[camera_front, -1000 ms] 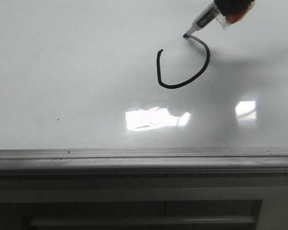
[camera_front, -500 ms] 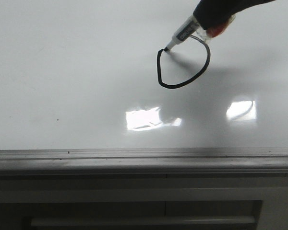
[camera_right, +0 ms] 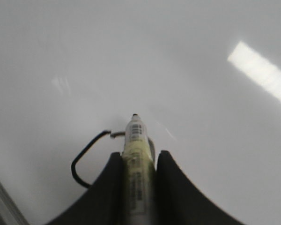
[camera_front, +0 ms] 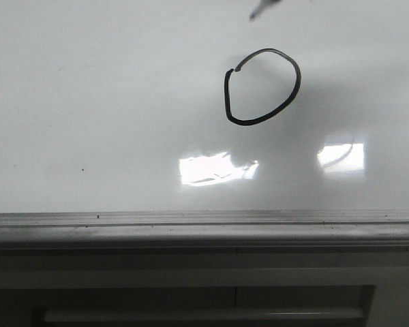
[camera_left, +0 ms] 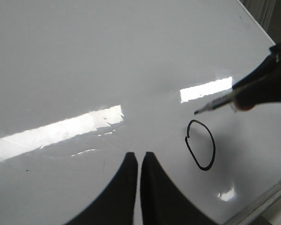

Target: Write number 0 on whiteboard

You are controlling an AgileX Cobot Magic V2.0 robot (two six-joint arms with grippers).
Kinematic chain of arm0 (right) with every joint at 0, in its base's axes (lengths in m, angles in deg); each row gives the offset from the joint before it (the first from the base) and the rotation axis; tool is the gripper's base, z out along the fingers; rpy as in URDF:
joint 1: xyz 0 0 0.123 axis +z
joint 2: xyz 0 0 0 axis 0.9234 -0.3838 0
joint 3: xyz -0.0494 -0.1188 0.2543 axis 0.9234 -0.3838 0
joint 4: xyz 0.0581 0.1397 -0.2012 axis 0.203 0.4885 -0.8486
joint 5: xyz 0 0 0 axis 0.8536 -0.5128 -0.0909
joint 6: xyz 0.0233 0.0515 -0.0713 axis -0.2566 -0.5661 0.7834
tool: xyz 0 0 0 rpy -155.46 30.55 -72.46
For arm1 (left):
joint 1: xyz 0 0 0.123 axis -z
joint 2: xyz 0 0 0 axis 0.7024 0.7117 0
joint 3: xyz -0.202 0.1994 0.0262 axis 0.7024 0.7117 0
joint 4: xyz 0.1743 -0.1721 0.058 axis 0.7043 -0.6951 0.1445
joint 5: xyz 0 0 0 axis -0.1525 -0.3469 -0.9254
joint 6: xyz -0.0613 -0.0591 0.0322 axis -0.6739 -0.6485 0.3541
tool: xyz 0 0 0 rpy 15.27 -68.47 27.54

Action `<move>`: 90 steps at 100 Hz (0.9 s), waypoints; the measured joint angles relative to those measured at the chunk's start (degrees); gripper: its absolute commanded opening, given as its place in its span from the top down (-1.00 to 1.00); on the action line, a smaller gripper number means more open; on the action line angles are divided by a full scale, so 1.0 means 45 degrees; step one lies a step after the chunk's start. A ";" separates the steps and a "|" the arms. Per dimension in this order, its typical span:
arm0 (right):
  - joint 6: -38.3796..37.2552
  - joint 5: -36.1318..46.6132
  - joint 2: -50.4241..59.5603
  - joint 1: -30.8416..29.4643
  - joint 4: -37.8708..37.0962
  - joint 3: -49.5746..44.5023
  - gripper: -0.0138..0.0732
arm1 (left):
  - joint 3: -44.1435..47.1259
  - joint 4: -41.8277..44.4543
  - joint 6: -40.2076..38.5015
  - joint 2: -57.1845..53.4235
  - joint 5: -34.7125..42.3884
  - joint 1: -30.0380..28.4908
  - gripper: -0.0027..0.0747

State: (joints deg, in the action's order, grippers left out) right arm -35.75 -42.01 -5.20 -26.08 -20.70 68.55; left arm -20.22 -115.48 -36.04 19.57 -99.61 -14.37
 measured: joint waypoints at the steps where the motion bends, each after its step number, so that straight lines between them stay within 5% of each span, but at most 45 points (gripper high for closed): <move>1: 0.0000 -0.0030 0.0107 0.0005 0.0000 0.0137 0.79 | 0.0000 0.0000 0.0000 0.0000 0.0000 0.0000 0.98; 27: 0.0000 -0.0826 0.1424 0.1483 0.0000 0.0398 0.79 | -0.0572 0.0492 0.0457 0.0125 -0.1572 0.0000 0.93; 53: 0.0611 -0.0038 0.0912 0.5312 0.0105 -0.0879 0.80 | -0.3726 0.2610 0.1167 0.2387 -0.7319 0.0000 -0.03; 90: 0.0652 0.2099 -0.0543 0.7202 0.0526 -0.0887 0.80 | -0.6352 0.1408 0.4351 0.4805 -1.1076 0.0241 -0.07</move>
State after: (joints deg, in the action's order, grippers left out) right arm -32.81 -32.57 -7.64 6.32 -18.33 64.56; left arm -48.80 -109.14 -16.46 41.19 -149.45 -13.29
